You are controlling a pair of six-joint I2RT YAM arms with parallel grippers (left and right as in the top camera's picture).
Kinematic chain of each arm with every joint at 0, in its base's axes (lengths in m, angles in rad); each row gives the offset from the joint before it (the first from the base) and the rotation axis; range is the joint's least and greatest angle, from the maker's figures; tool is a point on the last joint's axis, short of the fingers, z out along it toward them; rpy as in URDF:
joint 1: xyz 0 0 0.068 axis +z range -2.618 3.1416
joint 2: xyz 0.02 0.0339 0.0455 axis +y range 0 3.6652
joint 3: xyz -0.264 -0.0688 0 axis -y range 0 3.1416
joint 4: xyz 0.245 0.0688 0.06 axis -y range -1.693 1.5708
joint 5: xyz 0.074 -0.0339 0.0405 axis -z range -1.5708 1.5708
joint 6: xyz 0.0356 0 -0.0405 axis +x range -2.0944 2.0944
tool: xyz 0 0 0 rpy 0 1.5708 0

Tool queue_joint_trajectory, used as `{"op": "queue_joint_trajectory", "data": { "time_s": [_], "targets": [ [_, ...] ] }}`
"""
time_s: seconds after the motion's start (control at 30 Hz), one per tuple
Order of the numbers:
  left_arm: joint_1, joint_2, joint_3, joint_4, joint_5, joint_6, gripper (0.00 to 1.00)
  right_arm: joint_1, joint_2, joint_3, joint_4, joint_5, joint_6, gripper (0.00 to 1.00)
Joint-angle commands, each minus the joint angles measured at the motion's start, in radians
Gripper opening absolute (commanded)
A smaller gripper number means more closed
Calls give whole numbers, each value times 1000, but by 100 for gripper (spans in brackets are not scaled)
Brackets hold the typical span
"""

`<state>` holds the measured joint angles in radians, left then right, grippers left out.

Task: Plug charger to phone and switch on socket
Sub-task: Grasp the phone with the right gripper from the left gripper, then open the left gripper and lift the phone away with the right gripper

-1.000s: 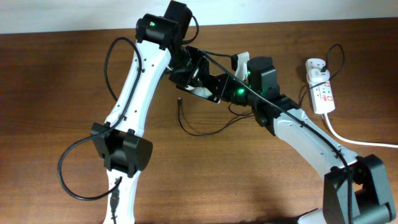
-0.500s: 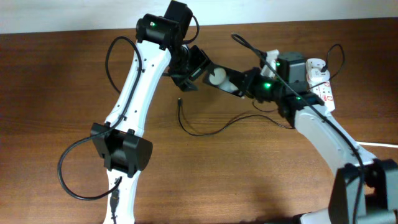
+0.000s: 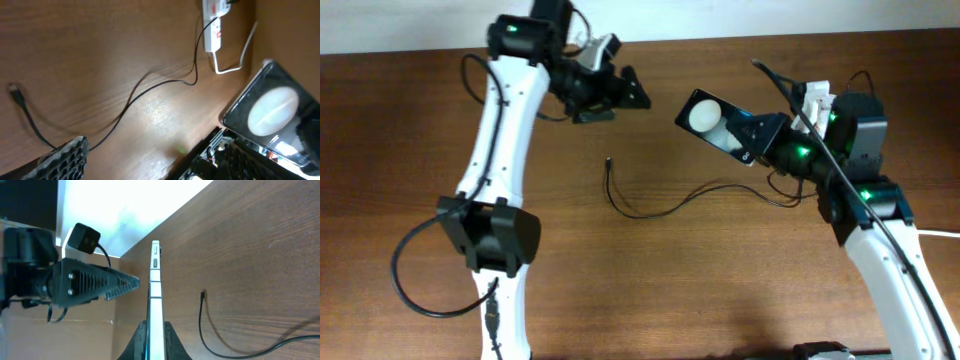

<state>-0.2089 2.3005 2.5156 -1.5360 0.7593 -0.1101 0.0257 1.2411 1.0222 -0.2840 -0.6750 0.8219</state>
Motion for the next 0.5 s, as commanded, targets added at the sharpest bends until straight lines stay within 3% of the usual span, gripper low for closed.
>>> {"op": "queue_joint_trajectory", "data": {
  "time_s": [0.0, 0.27, 0.47],
  "targets": [
    [62, -4, 18, -2, 64, 58, 99, -6, -63, -81, 58, 6, 69, 4],
    [121, -4, 18, -4, 120, 58, 99, 22, -99, -418, 710, 87, 504, 4],
    [117, -4, 18, 53, 298, 58, 99, 177, -88, -426, 783, 488, 636, 4]
  ]
}}
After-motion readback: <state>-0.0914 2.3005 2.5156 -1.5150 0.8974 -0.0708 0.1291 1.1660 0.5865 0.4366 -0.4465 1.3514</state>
